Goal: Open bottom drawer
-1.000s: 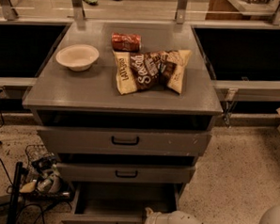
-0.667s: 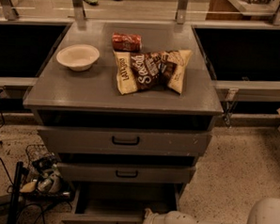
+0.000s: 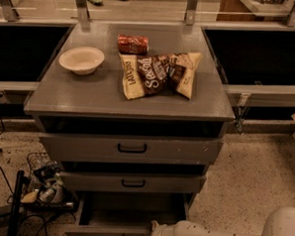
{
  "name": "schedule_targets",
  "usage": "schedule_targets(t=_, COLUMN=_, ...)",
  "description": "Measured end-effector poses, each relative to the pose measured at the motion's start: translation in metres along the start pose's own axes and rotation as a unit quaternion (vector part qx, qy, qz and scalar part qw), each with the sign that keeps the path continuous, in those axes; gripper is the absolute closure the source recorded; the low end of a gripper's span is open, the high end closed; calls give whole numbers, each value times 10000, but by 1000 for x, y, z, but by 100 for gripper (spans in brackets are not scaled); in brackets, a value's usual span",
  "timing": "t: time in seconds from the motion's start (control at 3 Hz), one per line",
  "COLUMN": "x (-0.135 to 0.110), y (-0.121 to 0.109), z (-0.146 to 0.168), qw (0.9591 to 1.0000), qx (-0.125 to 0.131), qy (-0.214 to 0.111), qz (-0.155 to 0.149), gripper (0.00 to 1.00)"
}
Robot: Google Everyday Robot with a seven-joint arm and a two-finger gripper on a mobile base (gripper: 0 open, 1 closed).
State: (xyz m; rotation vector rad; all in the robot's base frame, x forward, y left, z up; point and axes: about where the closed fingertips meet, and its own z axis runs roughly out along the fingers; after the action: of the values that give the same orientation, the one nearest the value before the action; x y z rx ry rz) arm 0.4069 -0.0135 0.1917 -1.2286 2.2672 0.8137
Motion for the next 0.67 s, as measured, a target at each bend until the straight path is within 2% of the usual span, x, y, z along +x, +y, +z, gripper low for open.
schedule_targets(t=0.67, x=-4, y=27, z=-10, qw=9982, qx=-483, qy=183, qz=-295, gripper=0)
